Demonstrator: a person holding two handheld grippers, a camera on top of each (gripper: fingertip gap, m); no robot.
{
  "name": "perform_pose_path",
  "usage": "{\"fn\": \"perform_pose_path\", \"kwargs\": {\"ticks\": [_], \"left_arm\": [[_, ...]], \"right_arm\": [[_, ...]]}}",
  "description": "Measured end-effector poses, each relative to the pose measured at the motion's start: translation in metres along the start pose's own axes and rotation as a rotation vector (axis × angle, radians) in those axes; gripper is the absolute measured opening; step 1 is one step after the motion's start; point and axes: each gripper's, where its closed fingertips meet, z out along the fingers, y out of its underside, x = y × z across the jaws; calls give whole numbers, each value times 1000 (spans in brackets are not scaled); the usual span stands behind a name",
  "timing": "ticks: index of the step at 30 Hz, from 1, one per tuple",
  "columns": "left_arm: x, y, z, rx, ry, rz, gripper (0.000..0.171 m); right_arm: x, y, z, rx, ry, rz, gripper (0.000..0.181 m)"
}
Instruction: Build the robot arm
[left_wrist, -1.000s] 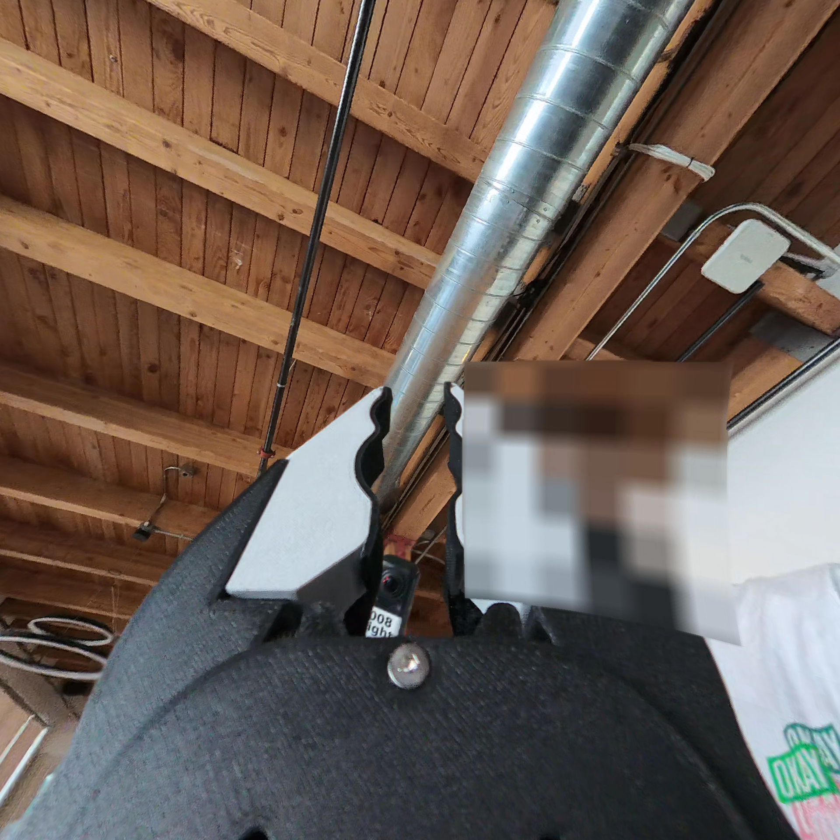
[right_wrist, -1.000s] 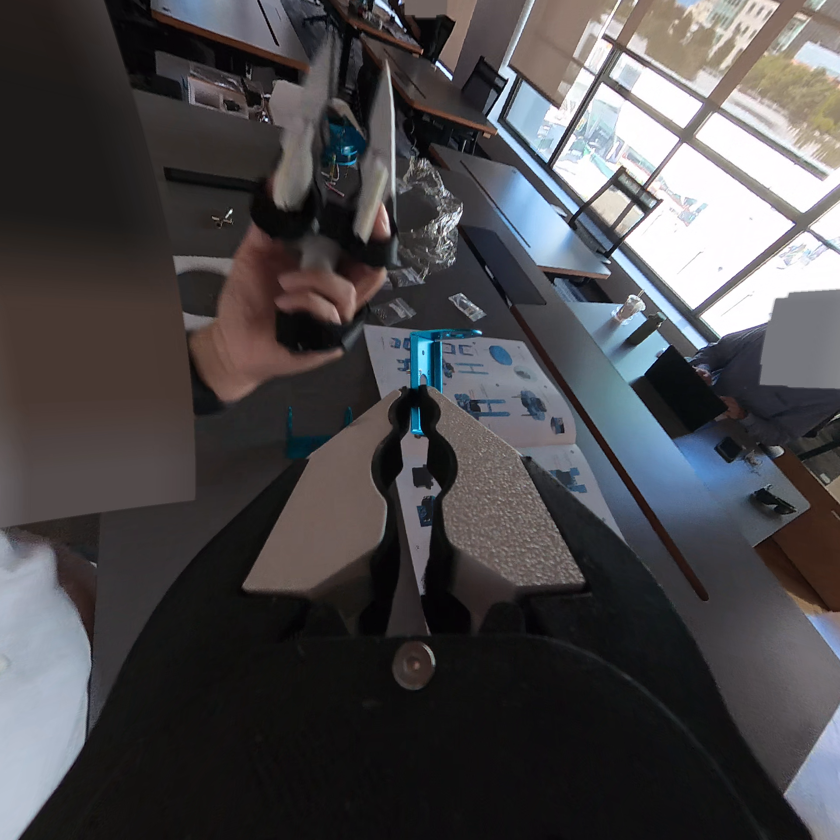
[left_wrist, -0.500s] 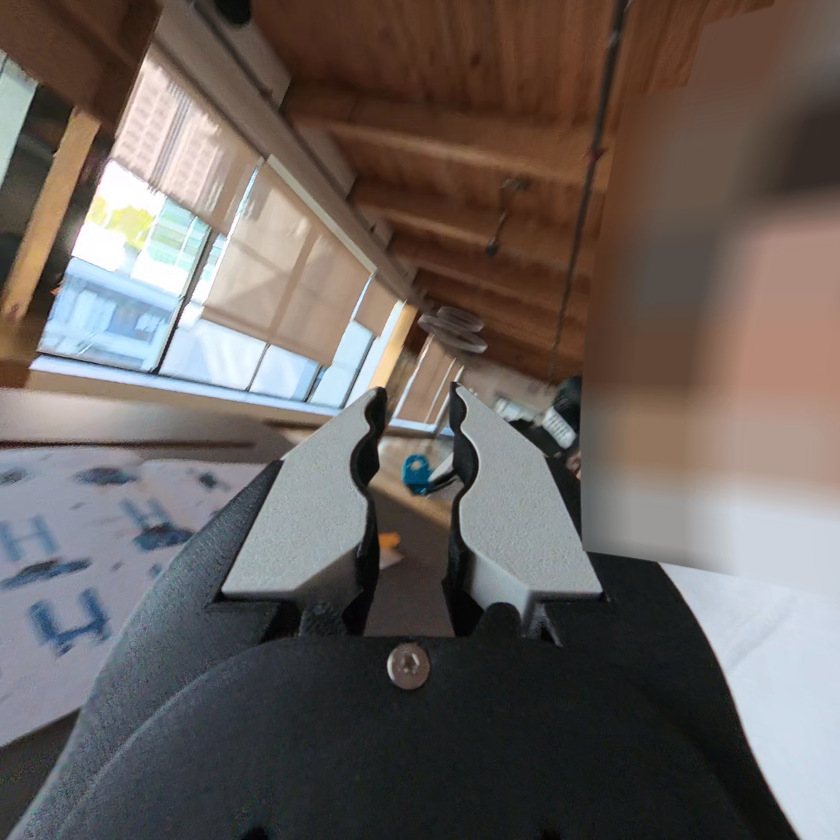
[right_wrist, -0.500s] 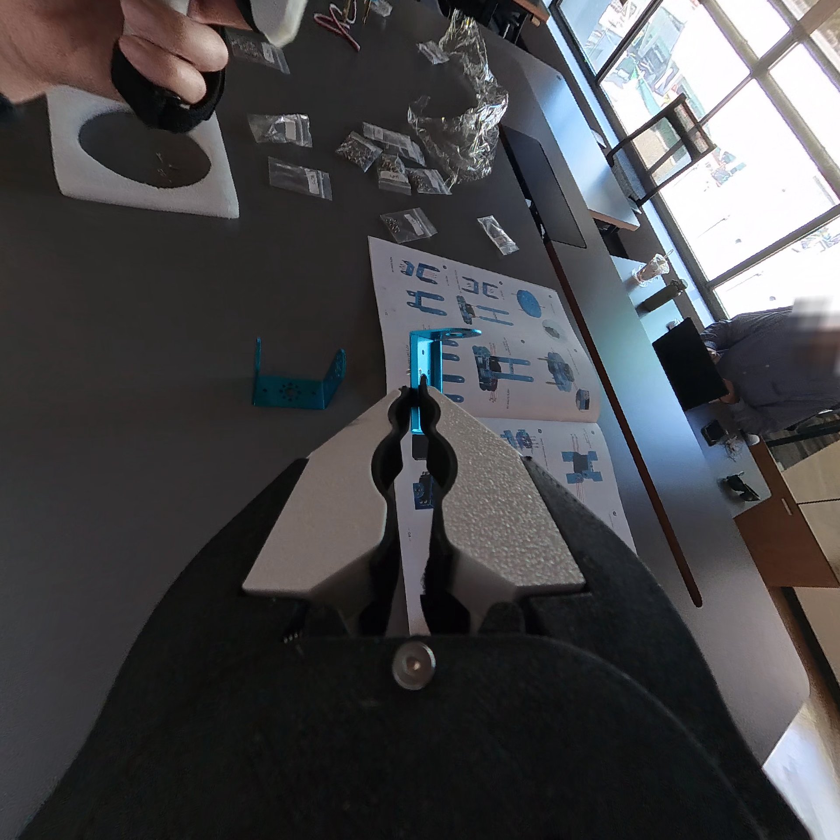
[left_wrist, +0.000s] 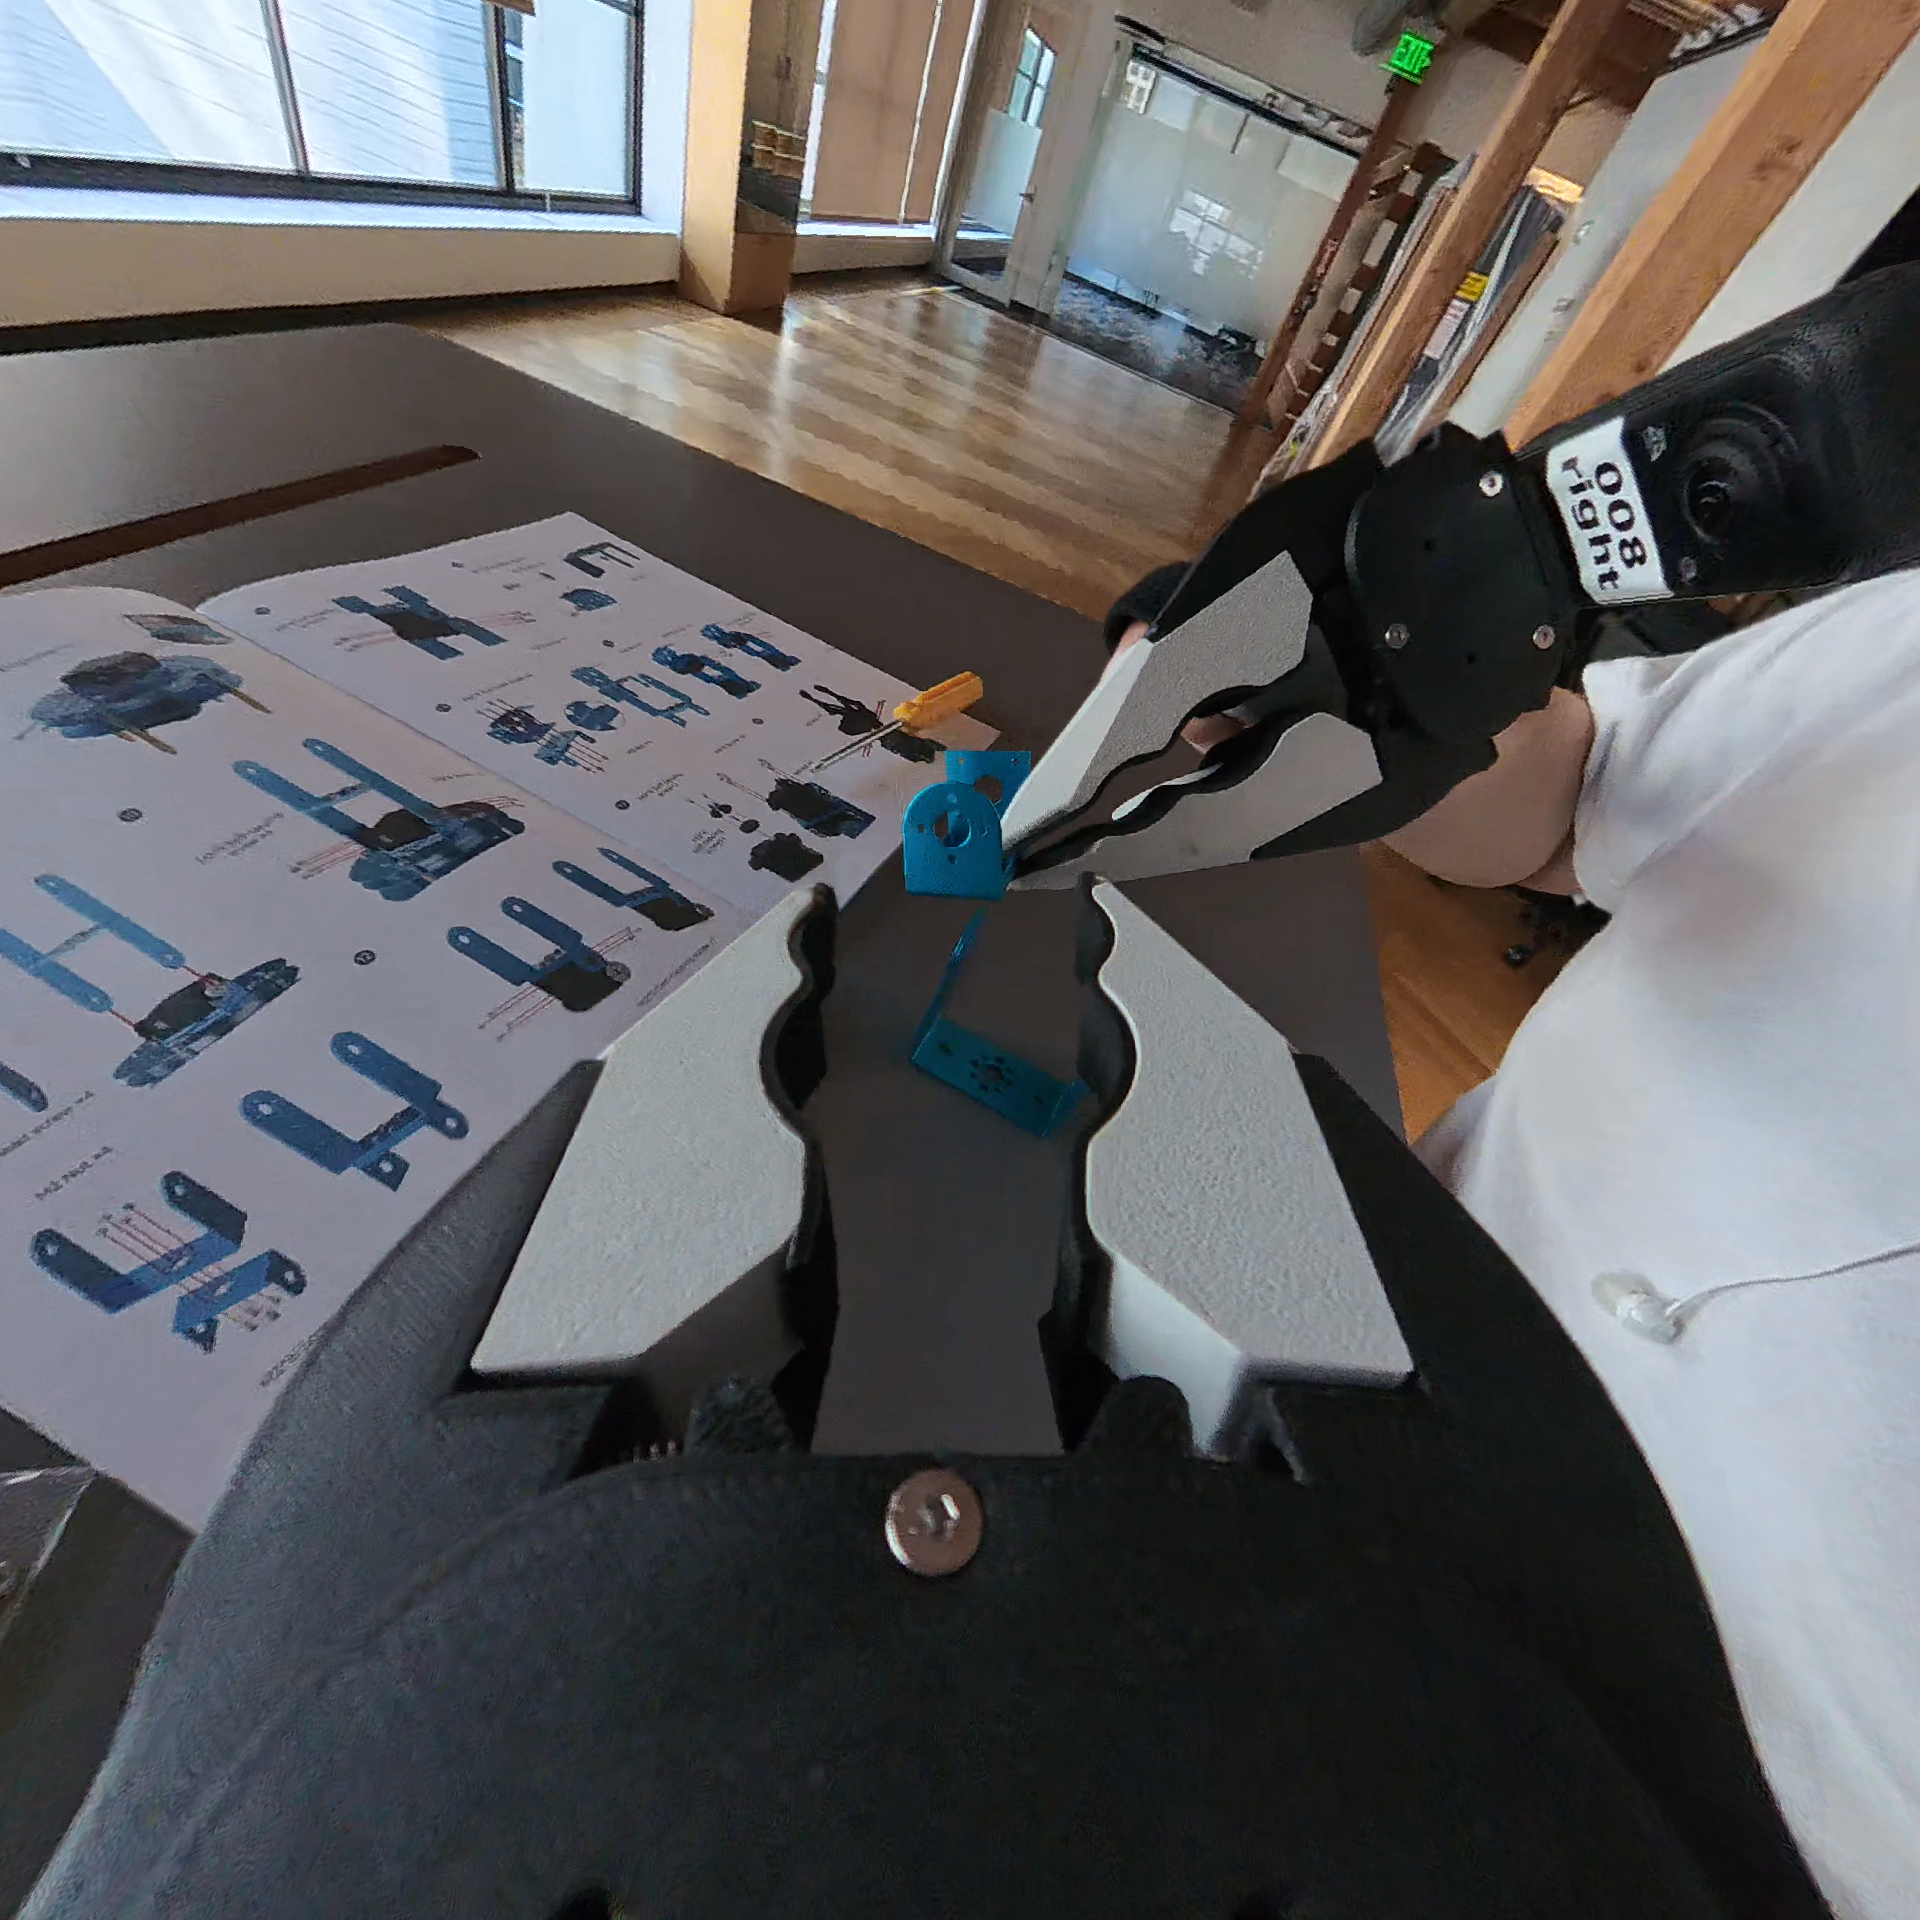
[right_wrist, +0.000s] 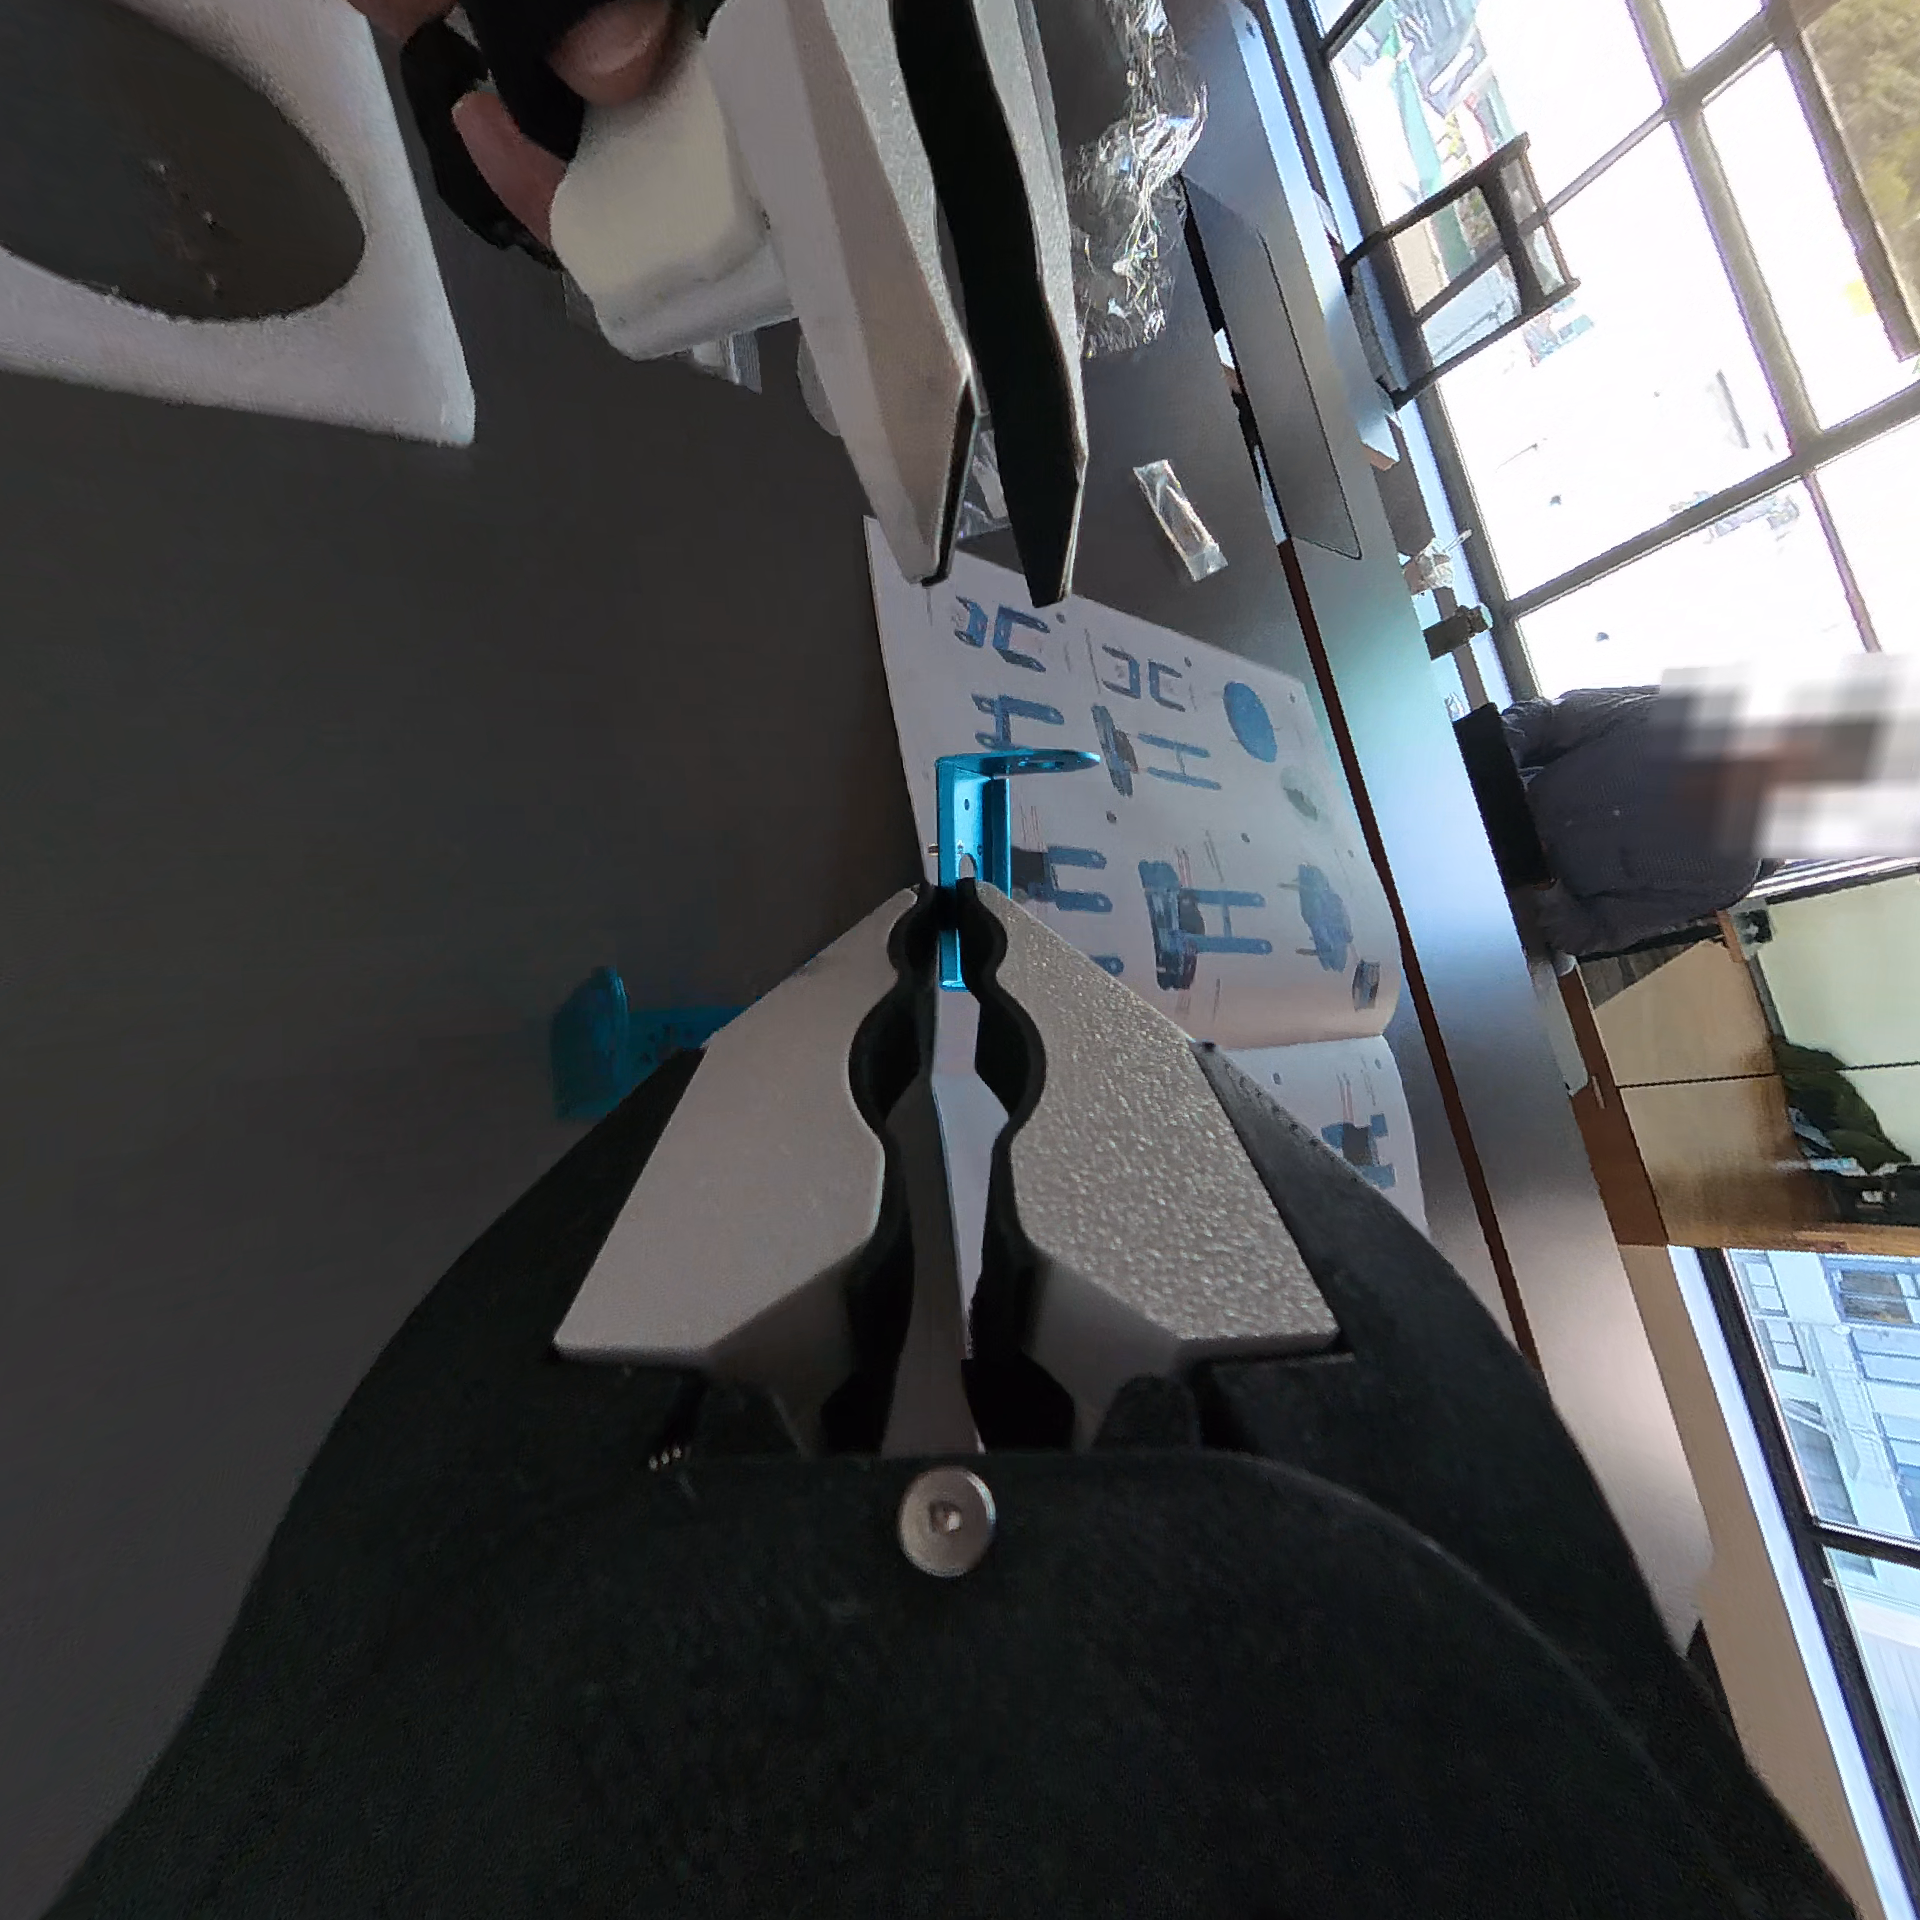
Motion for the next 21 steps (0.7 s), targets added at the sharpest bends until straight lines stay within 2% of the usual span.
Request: {"fn": "perform_pose_path", "kwargs": {"ticks": [3,6,11,21], "left_arm": [[-9,7,-23,6,6,30,42],[-14,14,-35,-2,50,15,47],[-22,35,-42,-76,96,17,47],[-36,39,-52,-47,82,17,36]], "right_arm": [[-6,-8,15,-22,28,-7,2],[-14,-21,28,-22,46,-19,2],[-28,-40,52,-14,39,-44,2],[-35,-59,80,10,41,-59,2]]}}
